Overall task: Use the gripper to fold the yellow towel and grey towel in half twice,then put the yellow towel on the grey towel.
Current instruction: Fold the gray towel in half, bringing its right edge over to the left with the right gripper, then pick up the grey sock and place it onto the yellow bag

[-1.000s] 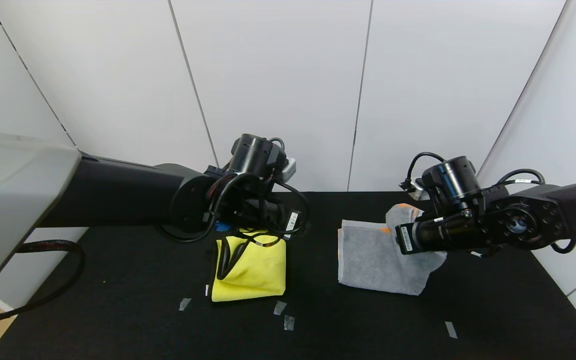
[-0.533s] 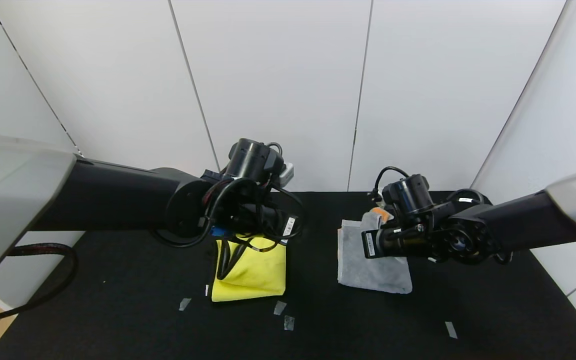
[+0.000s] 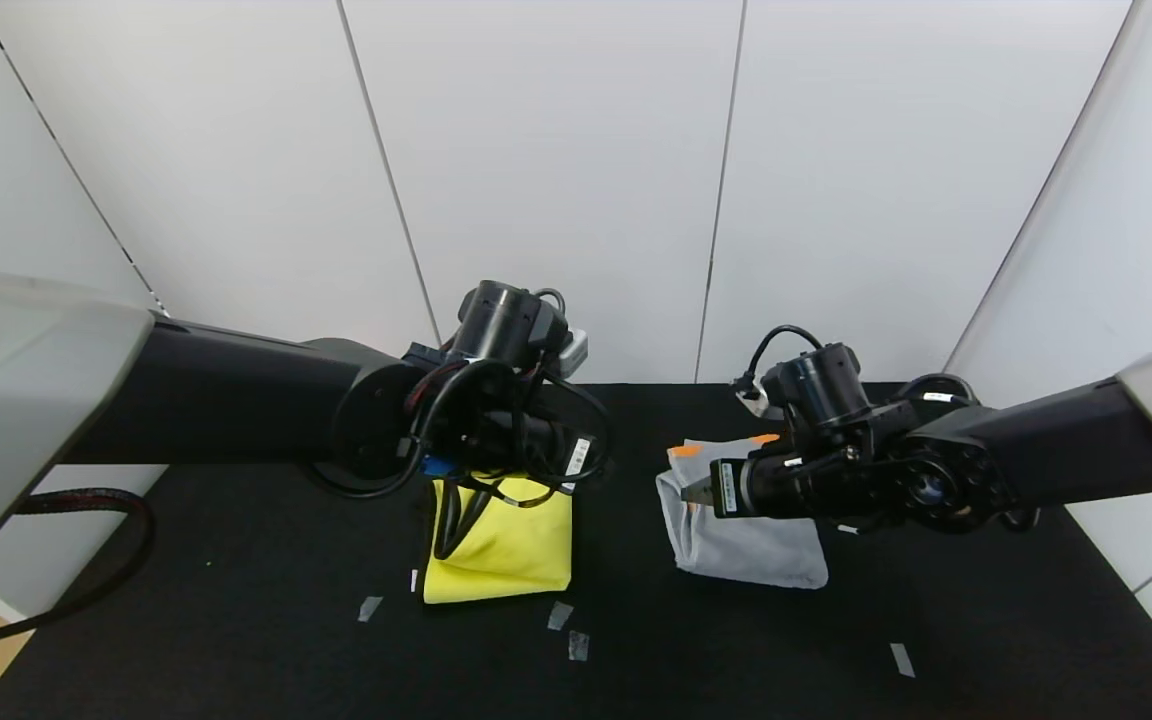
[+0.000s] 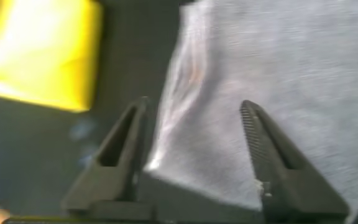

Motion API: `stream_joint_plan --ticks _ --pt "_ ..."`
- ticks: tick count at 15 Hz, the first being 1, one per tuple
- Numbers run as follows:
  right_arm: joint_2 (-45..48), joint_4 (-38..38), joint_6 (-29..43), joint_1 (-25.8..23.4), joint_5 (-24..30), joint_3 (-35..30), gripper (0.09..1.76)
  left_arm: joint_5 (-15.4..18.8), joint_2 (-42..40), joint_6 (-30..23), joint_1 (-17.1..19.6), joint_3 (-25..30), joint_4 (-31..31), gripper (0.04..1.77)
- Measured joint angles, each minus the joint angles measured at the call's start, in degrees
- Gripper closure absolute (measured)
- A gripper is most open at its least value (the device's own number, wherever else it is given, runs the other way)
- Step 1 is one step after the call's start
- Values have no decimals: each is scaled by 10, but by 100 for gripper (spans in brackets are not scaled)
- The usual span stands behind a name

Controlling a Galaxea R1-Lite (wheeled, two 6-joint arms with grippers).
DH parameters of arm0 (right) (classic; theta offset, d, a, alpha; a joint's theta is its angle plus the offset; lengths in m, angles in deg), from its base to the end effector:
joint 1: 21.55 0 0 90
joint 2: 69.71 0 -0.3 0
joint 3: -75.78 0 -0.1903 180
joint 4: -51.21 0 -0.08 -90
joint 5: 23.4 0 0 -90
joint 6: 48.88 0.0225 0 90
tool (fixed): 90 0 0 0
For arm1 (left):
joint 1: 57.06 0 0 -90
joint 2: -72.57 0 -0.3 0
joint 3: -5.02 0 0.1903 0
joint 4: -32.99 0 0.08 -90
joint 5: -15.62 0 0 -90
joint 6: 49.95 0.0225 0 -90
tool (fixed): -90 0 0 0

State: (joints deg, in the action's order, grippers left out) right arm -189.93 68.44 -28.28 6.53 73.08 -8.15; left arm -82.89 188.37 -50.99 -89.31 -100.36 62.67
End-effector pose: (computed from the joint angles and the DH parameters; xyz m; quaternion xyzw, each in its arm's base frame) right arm 0.3530 0.1912 0.1137 0.0946 0.3911 0.2114 0.8907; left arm 0.3366 -0.2085 0.1698 0.1110 0.3231 -0.1903 0.9204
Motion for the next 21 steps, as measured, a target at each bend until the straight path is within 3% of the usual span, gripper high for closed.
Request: stream_joint_plan --ticks 5,8,12,15,18,20,21 --pt "48 5 -6 -12 9 -26 44 3 1 0 -18 -7 1 9" --pt "60 5 -30 -41 -2 -46 35 24 12 -6 -42 -20 1 9" --pt "62 5 -35 -60 -12 -56 27 27 29 -9 -58 -35 2 9" --pt "54 4 -39 -90 -14 -69 22 34 54 -60 -72 -53 6 9" --pt "38 1 -40 -119 -10 -86 20 118 111 -152 -88 -85 32 9" --pt "33 0 -40 -124 -5 -90 18 125 130 -161 -89 -95 34 9" --pt "33 0 -40 -130 15 -92 18 147 138 -180 -89 -101 36 9"
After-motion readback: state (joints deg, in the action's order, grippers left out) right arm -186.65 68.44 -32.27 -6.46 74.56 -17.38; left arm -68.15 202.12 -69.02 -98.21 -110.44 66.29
